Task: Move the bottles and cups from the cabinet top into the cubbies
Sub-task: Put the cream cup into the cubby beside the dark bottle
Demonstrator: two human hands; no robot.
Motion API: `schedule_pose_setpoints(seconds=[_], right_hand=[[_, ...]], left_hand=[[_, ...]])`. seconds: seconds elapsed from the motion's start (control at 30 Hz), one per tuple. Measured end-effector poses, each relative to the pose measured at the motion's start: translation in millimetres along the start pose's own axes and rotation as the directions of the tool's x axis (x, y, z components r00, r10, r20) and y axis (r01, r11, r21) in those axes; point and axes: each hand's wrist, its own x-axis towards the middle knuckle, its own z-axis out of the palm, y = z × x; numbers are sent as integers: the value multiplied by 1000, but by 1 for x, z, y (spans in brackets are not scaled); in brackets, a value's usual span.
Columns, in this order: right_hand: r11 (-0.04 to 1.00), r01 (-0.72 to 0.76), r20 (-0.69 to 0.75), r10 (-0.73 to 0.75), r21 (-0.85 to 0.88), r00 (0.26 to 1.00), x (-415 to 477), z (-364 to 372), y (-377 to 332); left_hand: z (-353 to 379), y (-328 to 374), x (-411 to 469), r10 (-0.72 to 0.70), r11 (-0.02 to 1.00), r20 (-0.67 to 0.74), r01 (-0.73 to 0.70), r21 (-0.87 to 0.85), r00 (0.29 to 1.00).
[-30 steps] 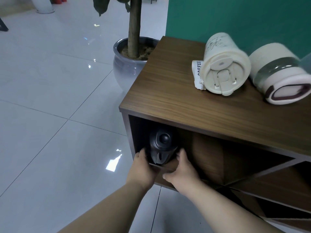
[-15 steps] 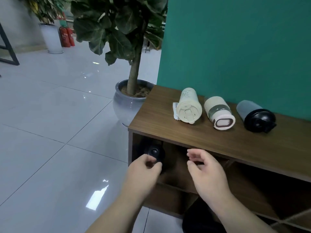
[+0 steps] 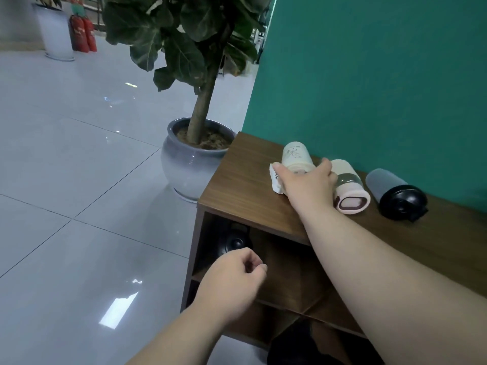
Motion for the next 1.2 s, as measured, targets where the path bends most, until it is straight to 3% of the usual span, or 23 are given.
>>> schedule_pose_setpoints(seconds=[0.1,0.3,0.5,0.57,0.67,0.73,0.8,0.83,0.9,1.0,1.07,1.13,1.2], right_hand=[[996,-87,-50,87,14,995,11,13,-6],[981,-90,-94,108,174,990,13,9,3],[866,-29,-12,41,500,999,-22,-39,15],[828,21,33,-48,560,998,-39,-65,20],[797,125,106,-230,590,967,-56,-104,32],[778,173,187,-349,604,918,-65,-130,40],[786,205,278,-430,583,859,-68,-152,50],[804,231,326,-460,549,826,-69,-160,55],[849,332,422,-500,411,757,-70,-168,67],[845,497,594,-506,198,625,-77,-158,81],[830,543,682,-472,129,559,-82,-140,94],[851,514,712,-428,109,557,-86,-122,112],[883,455,681,-403,113,612,-90,-103,131]], left_hand=[[-1,-7,10,-1,1000,13,2,-30,1000],[-7,-16,19,-45,991,-11,43,-125,999],[-16,-15,12,-63,940,28,68,-335,998],[-21,-10,8,-76,884,38,85,-459,996],[-28,-10,1,-45,715,114,112,-690,992],[-32,-18,-2,76,601,249,155,-784,966],[-35,-24,-6,253,533,431,247,-809,866],[-36,-24,-9,306,546,512,292,-785,803],[-28,-24,-13,269,685,613,300,-664,743],[-2,-28,-14,105,925,581,135,-355,807],[16,-32,-11,66,980,572,56,-193,818],[33,-40,-8,11,994,568,53,-96,823],[47,-48,-3,-35,999,520,51,-17,853]])
